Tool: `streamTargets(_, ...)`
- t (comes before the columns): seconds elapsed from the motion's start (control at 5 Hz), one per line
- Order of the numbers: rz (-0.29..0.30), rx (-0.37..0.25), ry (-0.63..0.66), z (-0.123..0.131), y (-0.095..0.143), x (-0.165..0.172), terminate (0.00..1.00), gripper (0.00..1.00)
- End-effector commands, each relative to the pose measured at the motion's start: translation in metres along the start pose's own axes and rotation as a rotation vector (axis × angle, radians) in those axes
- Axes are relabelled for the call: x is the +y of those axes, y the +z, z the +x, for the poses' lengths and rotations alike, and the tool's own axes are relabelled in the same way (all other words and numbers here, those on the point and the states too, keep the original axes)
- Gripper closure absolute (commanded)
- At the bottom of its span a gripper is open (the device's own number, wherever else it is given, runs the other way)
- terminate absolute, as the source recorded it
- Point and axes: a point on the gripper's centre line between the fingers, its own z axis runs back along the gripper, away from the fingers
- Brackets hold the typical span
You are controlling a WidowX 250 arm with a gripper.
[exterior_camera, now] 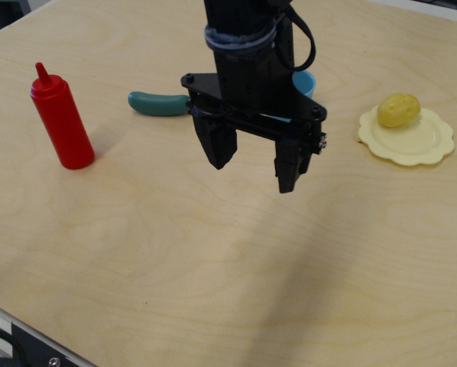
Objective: Put cucumber in cup
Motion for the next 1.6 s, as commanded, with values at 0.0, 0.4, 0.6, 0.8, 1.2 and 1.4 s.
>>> streamTargets(0.0, 0.0, 0.0, 0.0, 0.0, 0.0, 0.0, 0.0, 0.0)
streamTargets(0.4, 0.071, 0.091, -0.274, 0.028, 0.002, 0.077, 0.0, 0.0)
streamTargets(0.6, 0.096, 0.092, -0.403, 0.042, 0.006, 0.104, 0.0, 0.0)
streamTargets(0.8, 0.103, 0.11, -0.553, 0.061, 0.005, 0.132, 0.0, 0.0)
streamTargets(1.2, 0.085, 0.127, -0.767, 0.093, -0.01, 0.174, 0.0, 0.0)
streamTargets(1.4, 0.092, 0.129, -0.885, 0.103, -0.022, 0.186, 0.0, 0.0)
